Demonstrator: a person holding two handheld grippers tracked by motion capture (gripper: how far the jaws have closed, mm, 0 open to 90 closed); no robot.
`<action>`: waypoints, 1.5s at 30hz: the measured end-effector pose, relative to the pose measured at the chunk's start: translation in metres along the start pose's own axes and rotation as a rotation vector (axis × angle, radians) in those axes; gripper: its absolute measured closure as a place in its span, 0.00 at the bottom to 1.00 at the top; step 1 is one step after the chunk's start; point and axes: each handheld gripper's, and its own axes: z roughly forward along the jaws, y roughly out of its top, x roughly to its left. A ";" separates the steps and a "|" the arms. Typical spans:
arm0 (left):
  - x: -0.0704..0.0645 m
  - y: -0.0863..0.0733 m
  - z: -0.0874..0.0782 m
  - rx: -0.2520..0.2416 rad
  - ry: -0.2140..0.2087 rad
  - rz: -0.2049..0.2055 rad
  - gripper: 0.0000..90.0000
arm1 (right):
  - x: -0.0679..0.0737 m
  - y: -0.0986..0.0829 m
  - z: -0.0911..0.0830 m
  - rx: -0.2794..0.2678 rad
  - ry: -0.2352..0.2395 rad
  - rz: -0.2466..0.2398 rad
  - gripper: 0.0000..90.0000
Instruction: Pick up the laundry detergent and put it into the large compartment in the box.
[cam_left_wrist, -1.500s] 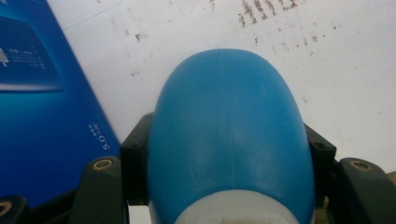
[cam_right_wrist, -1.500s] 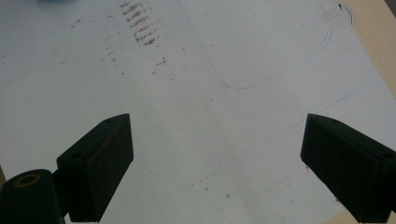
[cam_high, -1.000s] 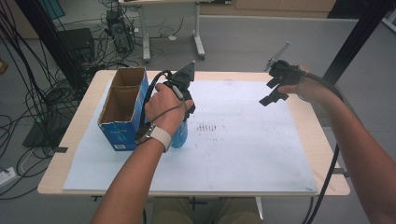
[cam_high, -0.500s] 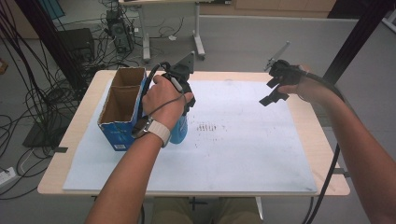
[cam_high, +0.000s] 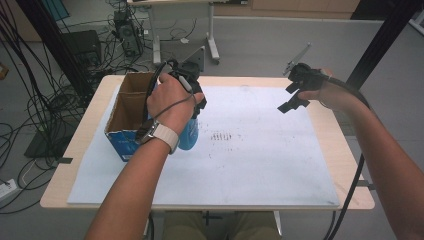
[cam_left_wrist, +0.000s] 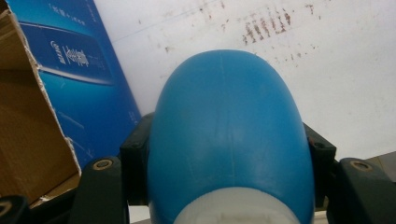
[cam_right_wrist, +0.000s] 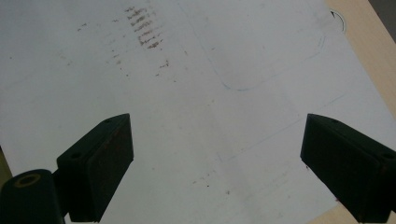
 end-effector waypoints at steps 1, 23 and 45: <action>0.000 0.000 -0.002 0.000 0.000 0.001 0.43 | 0.000 0.000 0.000 0.001 -0.001 -0.003 0.11; 0.014 0.004 -0.038 -0.025 0.021 -0.066 0.43 | 0.002 0.002 -0.007 -0.002 -0.009 -0.004 0.11; 0.029 0.002 -0.075 -0.042 0.057 -0.149 0.43 | 0.005 0.004 -0.011 -0.011 -0.010 -0.015 0.11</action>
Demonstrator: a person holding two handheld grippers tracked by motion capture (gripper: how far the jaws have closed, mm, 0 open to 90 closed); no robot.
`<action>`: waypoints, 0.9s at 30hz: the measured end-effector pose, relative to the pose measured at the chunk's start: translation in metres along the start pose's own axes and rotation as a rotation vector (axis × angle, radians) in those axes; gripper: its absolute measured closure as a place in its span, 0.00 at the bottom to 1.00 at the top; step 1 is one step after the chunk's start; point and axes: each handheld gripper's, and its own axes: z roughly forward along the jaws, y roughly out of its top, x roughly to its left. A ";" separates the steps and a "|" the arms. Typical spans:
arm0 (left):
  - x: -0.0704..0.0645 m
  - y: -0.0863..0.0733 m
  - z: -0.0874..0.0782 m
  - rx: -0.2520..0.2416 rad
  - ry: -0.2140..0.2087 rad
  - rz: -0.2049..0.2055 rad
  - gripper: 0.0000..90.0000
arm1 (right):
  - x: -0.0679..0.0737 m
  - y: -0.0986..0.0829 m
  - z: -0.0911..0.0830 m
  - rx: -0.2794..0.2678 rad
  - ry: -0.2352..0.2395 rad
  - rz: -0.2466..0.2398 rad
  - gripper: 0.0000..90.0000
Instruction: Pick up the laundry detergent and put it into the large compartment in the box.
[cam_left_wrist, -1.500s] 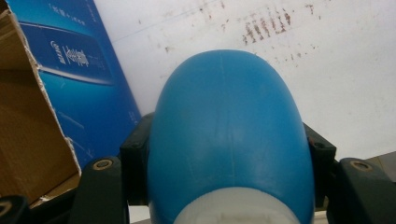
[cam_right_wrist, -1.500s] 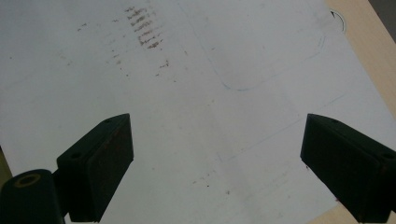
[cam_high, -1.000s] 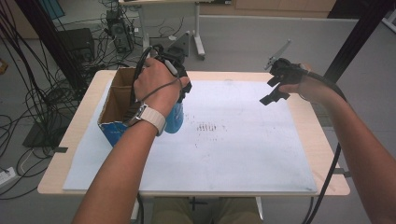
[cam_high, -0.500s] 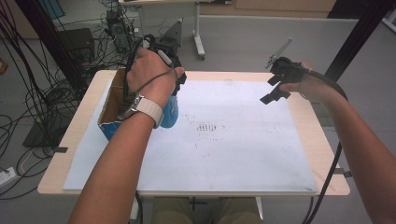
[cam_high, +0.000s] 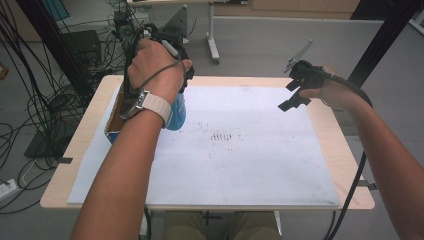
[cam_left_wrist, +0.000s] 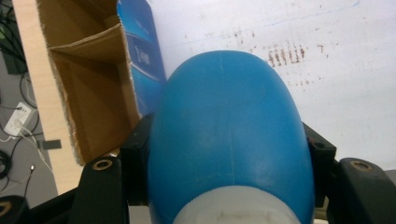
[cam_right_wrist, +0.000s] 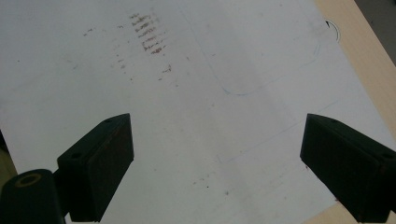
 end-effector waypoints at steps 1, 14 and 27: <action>0.000 0.000 -0.001 -0.001 0.002 -0.003 0.43 | 0.000 0.000 0.000 -0.003 -0.001 0.001 0.11; 0.007 0.002 -0.013 -0.010 0.000 -0.036 0.43 | 0.002 0.001 -0.004 -0.002 -0.005 -0.005 0.11; 0.020 0.002 -0.029 -0.028 0.007 -0.062 0.43 | 0.001 0.002 -0.004 -0.002 -0.005 -0.009 0.11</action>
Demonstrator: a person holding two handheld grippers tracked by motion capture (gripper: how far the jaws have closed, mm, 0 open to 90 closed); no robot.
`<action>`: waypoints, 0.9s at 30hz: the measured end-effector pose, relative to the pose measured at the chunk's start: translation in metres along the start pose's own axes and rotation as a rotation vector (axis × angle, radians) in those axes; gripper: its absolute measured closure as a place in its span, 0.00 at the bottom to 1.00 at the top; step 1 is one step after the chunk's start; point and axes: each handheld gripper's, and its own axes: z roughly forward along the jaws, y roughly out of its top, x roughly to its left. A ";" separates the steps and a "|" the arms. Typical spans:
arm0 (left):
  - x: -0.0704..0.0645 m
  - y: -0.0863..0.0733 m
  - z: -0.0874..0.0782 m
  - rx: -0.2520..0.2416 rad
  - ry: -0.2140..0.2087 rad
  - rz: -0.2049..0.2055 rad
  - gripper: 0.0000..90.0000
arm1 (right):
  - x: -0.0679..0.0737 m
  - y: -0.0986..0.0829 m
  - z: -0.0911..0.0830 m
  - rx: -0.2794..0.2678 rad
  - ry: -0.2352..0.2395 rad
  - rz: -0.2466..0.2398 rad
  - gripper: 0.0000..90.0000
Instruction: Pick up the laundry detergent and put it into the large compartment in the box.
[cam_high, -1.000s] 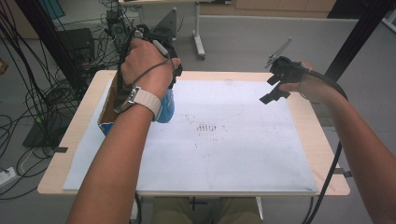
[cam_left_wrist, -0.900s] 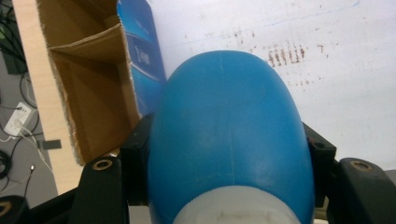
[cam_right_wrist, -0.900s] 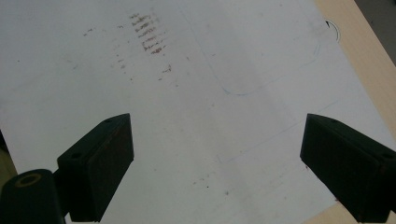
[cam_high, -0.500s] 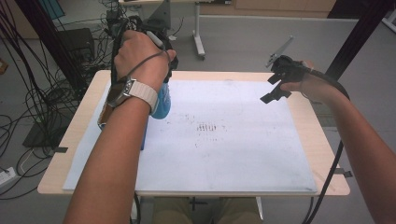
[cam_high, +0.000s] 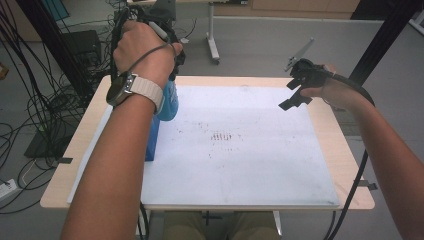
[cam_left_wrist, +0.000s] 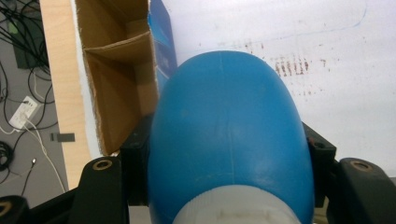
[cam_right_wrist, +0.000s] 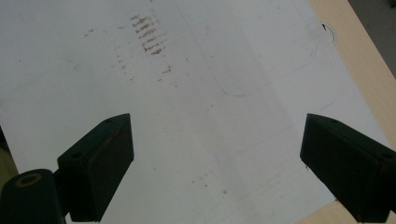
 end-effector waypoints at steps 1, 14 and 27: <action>0.001 0.000 -0.001 0.000 0.002 -0.001 0.43 | 0.000 0.000 0.000 0.001 0.000 -0.002 0.11; 0.016 -0.001 -0.010 -0.008 0.014 -0.020 0.43 | -0.001 0.001 0.001 0.001 0.001 -0.002 0.11; 0.025 0.000 -0.018 -0.015 0.029 -0.018 0.43 | -0.001 0.001 0.003 0.001 0.003 -0.001 0.11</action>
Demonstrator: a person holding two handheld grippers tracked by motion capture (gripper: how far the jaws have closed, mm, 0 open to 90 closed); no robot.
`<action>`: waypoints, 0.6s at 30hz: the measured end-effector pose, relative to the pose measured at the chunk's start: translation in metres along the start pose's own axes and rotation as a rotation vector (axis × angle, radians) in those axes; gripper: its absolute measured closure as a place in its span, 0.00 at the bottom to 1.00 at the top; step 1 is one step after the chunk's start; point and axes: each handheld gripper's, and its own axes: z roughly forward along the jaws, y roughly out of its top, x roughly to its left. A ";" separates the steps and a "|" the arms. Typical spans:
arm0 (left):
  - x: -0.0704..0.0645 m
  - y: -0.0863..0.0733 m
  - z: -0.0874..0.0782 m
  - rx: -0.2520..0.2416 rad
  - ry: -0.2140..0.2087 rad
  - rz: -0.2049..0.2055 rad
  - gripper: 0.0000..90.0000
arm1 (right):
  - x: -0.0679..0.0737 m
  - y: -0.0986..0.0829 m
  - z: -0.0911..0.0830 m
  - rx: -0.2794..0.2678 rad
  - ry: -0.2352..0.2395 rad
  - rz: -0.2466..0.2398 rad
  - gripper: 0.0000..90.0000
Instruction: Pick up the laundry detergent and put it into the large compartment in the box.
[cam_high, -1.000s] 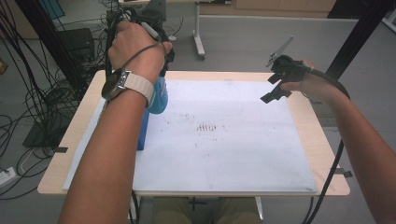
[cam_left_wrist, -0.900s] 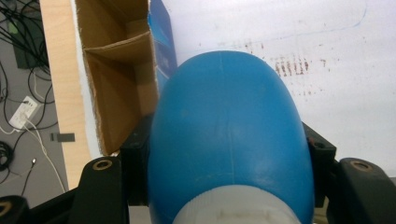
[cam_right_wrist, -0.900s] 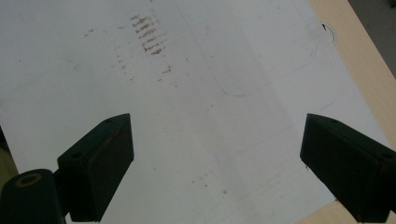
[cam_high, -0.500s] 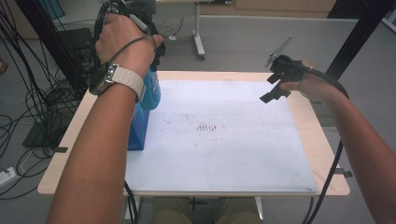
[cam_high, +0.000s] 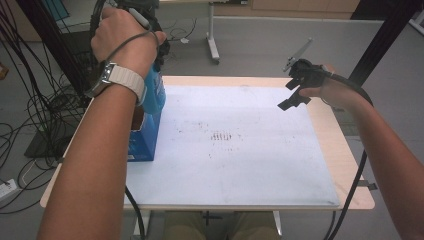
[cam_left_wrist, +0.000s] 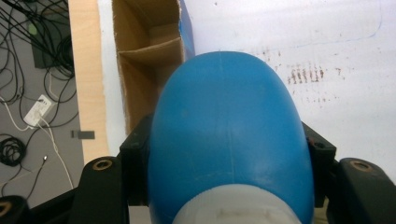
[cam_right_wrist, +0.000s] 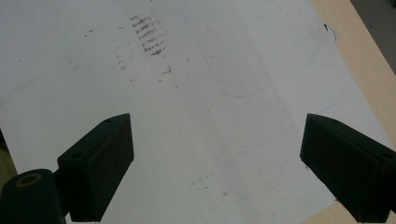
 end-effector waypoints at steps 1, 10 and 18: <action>0.001 0.000 0.000 -0.002 0.002 -0.001 0.43 | 0.000 0.000 0.000 0.001 -0.001 0.000 0.11; 0.012 0.001 -0.001 -0.008 0.008 -0.008 0.43 | -0.001 -0.001 0.000 0.003 -0.001 0.001 0.11; 0.019 0.002 0.002 -0.008 0.011 -0.007 0.43 | -0.001 -0.002 0.000 0.005 -0.002 0.006 0.11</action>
